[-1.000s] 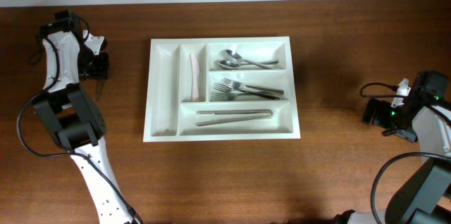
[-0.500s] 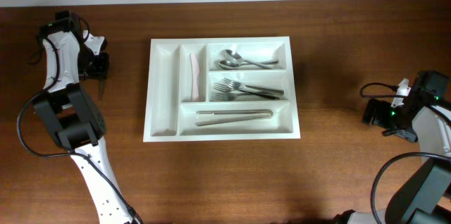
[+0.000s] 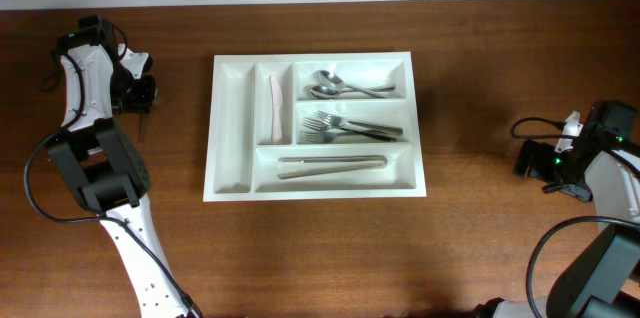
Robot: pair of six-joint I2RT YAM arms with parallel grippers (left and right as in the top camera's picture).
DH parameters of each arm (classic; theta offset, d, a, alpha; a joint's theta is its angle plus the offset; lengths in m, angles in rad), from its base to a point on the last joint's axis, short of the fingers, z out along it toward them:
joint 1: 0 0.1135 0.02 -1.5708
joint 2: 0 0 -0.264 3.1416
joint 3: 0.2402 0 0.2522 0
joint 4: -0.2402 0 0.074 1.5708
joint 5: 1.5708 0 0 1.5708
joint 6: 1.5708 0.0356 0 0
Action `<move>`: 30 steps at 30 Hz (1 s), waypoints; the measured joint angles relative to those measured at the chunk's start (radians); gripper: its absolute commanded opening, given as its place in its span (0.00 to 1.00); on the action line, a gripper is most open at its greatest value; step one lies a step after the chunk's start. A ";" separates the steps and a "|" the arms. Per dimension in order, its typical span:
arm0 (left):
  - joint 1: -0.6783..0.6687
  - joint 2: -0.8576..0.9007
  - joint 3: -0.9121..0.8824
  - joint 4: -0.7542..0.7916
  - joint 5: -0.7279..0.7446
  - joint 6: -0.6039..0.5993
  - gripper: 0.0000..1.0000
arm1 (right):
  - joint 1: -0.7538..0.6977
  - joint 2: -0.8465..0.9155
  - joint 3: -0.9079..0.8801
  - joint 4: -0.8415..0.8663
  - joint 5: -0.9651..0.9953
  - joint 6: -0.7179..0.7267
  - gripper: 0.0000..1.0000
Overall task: Pack container
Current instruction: 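Lift the spoon and carry it right over the tray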
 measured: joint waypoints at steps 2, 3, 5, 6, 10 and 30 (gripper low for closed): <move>0.000 0.000 0.000 -0.003 0.001 0.000 0.02 | 0.000 0.000 0.000 0.000 0.000 -0.001 0.99; 0.000 0.000 0.001 -0.009 0.003 0.000 0.02 | 0.000 0.000 0.000 0.000 0.000 0.000 0.99; 0.000 0.001 0.005 -0.027 0.009 0.000 0.02 | 0.000 0.000 0.000 0.000 0.000 0.000 0.99; 0.000 0.002 0.011 -0.037 0.011 0.000 0.02 | 0.000 0.000 0.000 0.000 0.000 0.000 0.99; 0.000 0.016 0.071 -0.085 0.019 0.000 0.02 | 0.000 0.000 0.000 0.000 0.000 -0.001 0.99; -0.134 0.023 0.430 -0.397 0.224 -0.166 0.02 | 0.000 0.000 0.000 0.000 0.000 -0.001 0.99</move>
